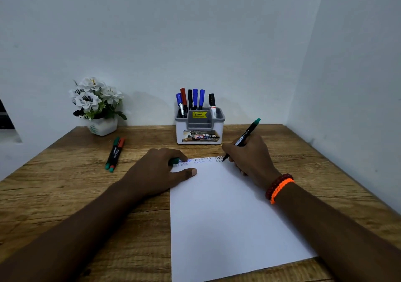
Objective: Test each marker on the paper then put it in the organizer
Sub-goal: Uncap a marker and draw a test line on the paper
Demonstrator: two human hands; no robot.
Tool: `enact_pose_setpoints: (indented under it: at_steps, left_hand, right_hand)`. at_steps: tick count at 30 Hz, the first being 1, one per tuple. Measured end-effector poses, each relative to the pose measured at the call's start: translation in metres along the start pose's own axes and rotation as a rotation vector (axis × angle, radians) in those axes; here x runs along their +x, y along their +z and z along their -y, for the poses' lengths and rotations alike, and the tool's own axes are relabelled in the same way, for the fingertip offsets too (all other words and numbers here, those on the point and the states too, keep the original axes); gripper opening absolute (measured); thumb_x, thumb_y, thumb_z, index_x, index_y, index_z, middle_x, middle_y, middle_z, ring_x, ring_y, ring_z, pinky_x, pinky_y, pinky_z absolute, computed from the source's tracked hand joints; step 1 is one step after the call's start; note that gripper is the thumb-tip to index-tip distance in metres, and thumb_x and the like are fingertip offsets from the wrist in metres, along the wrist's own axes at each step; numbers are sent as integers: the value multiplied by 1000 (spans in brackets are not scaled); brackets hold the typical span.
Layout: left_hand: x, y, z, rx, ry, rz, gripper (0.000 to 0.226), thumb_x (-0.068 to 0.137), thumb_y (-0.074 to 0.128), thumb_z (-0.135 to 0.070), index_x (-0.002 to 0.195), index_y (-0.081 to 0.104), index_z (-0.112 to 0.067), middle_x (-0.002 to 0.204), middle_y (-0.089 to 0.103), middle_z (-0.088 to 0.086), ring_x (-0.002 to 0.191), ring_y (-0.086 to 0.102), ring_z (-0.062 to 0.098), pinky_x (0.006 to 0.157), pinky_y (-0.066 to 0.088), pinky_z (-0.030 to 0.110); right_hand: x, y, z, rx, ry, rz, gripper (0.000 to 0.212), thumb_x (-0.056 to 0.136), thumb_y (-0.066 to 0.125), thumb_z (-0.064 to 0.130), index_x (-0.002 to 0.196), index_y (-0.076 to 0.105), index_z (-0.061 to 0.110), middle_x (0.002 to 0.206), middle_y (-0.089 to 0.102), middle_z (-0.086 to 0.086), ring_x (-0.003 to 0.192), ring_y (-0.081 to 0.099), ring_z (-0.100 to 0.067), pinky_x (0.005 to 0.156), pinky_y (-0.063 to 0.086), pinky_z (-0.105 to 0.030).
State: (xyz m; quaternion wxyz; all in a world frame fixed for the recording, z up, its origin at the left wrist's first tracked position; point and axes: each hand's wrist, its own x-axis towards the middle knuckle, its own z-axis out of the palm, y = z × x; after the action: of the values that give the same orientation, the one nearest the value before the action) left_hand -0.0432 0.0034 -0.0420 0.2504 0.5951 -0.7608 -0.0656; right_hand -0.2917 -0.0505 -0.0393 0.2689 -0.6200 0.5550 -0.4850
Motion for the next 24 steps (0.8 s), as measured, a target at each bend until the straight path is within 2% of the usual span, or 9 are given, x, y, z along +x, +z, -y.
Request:
enact_pose_setpoints:
  at_steps: [6, 9, 13, 20, 24]
  left_hand:
    - [0, 0, 1, 7, 7, 2, 57, 81, 62, -74, 121, 69, -36, 113, 71, -15, 75, 55, -8, 61, 37, 12]
    - [0, 0, 0, 3, 4, 0, 57, 81, 62, -74, 121, 69, -36, 105, 70, -17, 72, 54, -8, 59, 35, 12]
    - [-1, 1, 1, -2, -5, -8, 57, 79, 61, -77, 119, 69, -38, 98, 65, -21, 73, 54, -6, 61, 37, 16]
    - [-1, 1, 1, -14, -11, 4, 60, 77, 61, -78, 120, 69, -38, 114, 71, -14, 79, 57, -2, 66, 42, 19]
    - [-1, 1, 1, -9, -15, 6, 58, 78, 61, -77, 120, 69, -38, 112, 71, -13, 76, 55, -5, 62, 39, 16]
  right_hand:
    - [1, 0, -1, 6, 10, -27, 26, 83, 76, 23, 66, 70, 5, 45, 61, 5, 34, 51, -4, 46, 40, -25]
    - [1, 0, -2, -3, 6, -27, 26, 82, 77, 24, 64, 69, 7, 47, 62, 5, 36, 51, -4, 48, 40, -25]
    - [3, 0, -4, -10, 14, -38, 33, 75, 76, 33, 73, 69, 1, 55, 65, 0, 42, 53, -12, 48, 41, -28]
    - [5, 0, -7, -8, 21, -60, 30, 78, 78, 29, 77, 70, 1, 58, 67, -3, 43, 55, -13, 48, 43, -27]
    - [4, 0, -5, -19, 8, -52, 27, 80, 78, 26, 71, 70, 2, 55, 66, -2, 40, 53, -11, 48, 42, -27]
